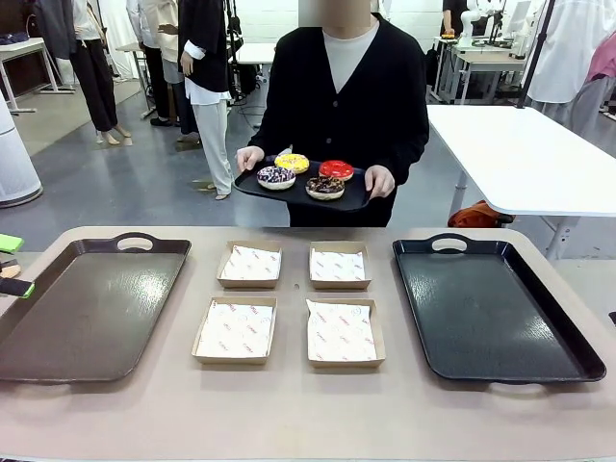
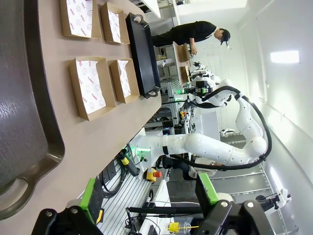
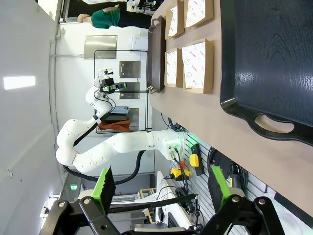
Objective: Individually package the donuts and arrange them on the tray.
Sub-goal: Pick up one Paper togo box.
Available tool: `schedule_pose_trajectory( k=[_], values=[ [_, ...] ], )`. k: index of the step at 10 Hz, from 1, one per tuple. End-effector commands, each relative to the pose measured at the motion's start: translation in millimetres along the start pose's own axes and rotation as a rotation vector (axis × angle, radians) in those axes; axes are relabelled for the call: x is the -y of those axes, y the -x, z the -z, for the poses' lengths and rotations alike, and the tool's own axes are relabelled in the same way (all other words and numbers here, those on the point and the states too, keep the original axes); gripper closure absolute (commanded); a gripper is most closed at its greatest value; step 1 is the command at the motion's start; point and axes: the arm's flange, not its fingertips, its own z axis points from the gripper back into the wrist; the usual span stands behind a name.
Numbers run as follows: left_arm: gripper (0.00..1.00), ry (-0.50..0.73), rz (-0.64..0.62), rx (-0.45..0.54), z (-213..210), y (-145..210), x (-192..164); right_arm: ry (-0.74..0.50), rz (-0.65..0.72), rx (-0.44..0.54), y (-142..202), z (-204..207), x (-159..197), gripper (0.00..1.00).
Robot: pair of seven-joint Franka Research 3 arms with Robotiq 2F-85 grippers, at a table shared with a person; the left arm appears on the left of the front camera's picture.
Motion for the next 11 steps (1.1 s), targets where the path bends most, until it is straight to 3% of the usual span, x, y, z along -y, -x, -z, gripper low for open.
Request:
schedule_pose_trajectory(
  k=[1,11],
  values=[
    [0.0,0.013,0.005,-0.001,0.6,-0.1,1.1,0.001,-0.002,0.001,-1.2,0.8,-0.1,0.0],
    [0.0,0.013,0.005,-0.001,0.6,-0.1,1.1,0.001,-0.002,0.001,-1.2,0.8,-0.1,0.0]
  ],
)
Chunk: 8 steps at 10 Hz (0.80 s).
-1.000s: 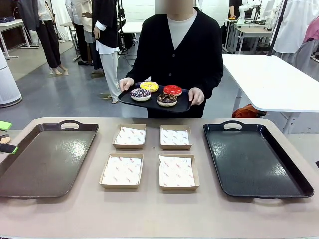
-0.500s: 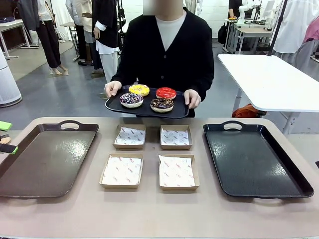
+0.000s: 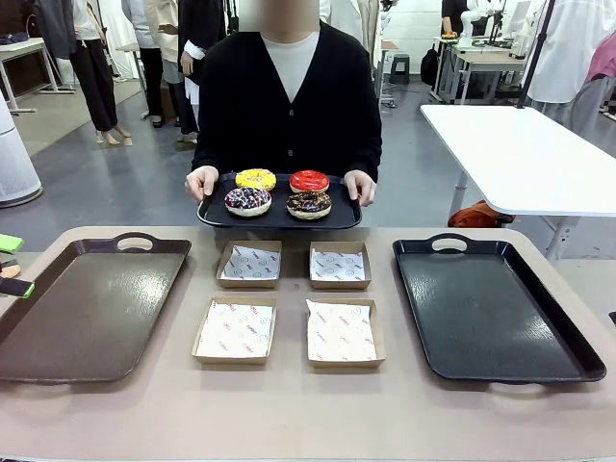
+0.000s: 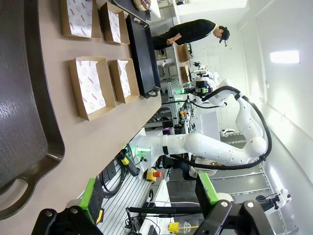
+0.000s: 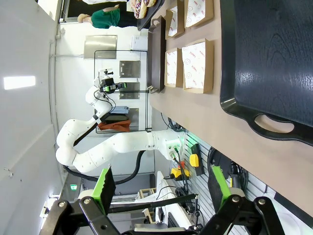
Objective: Individually package the donuts and arrange them on the tray.
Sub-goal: Pick up one Paper togo box.
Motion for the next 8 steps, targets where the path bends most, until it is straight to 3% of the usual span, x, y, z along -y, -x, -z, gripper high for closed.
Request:
schedule_pose_trajectory(
  k=[1,8],
  values=[
    [0.0,0.012,0.005,-0.001,0.6,-0.1,1.1,0.001,-0.002,0.001,-1.2,0.8,-0.1,0.0],
    [0.0,0.012,0.005,-0.001,0.6,-0.1,1.1,0.001,-0.002,0.001,-1.2,0.8,-0.1,0.0]
  ],
)
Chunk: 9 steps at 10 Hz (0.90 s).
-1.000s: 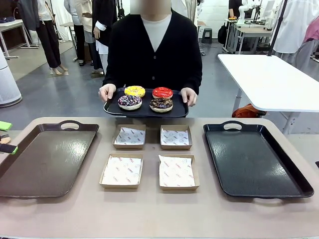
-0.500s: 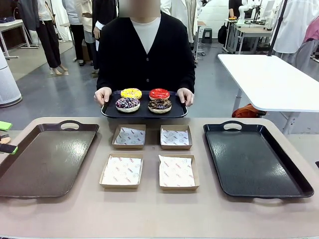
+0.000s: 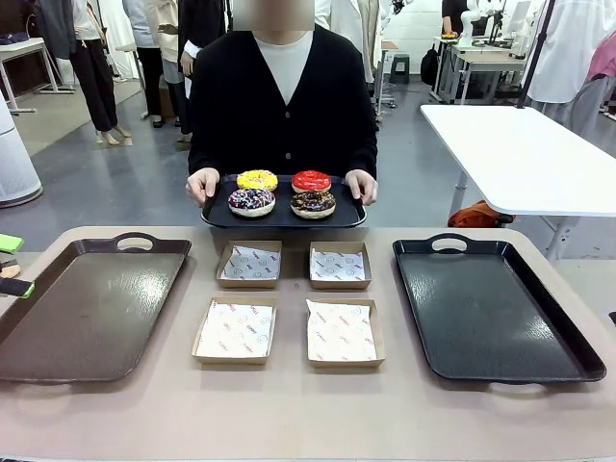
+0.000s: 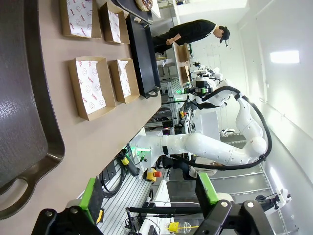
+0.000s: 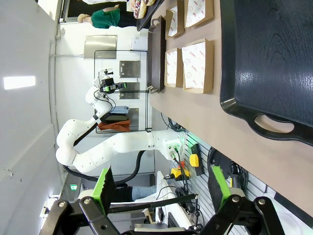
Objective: Individually package the donuts and arrange them on the tray.
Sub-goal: Pick up one Paper togo box.
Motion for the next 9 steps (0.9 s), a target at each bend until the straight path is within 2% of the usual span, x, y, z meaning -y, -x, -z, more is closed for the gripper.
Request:
schedule_pose_trajectory(
  k=[1,9],
  values=[
    [0.0,0.012,0.005,-0.001,0.5,-0.1,1.1,0.001,-0.002,0.001,-1.2,0.8,-0.1,0.0],
    [0.0,0.012,0.005,-0.001,0.5,-0.1,1.1,0.001,-0.002,0.001,-1.2,0.8,-0.1,0.0]
  ],
)
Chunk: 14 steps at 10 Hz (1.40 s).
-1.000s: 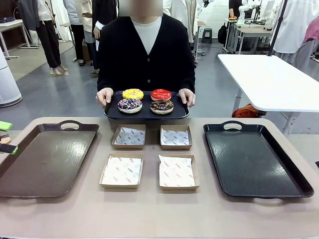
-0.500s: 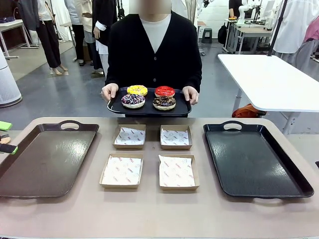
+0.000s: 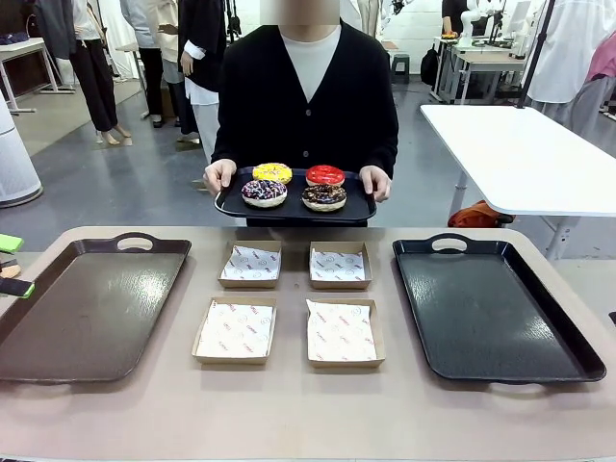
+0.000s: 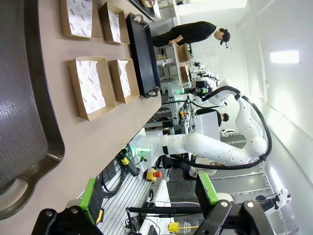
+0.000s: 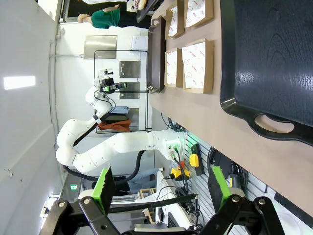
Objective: Individually package the donuts and arrange them on the tray.
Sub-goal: Pick up one Paper togo box.
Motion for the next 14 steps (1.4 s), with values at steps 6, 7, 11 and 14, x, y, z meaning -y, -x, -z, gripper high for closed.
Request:
schedule_pose_trajectory(
  k=[6,7,11,14],
  values=[
    [0.0,-0.298,0.094,-0.185,39.8,-95.0,97.8,0.001,-0.002,0.001,-1.2,0.8,-0.1,0.0],
    [0.0,-0.345,0.078,-0.224,58.7,-121.2,109.5,0.001,-0.002,0.001,-1.2,0.8,-0.1,0.0],
    [0.0,-0.721,0.095,-0.245,155.1,-176.4,131.5,0.001,-0.002,0.001,-1.2,0.8,-0.1,0.0],
    [0.0,-0.892,0.141,-0.201,226.9,-196.5,129.1,0.001,-0.002,0.001,-1.2,0.8,-0.1,0.0]
  ],
)
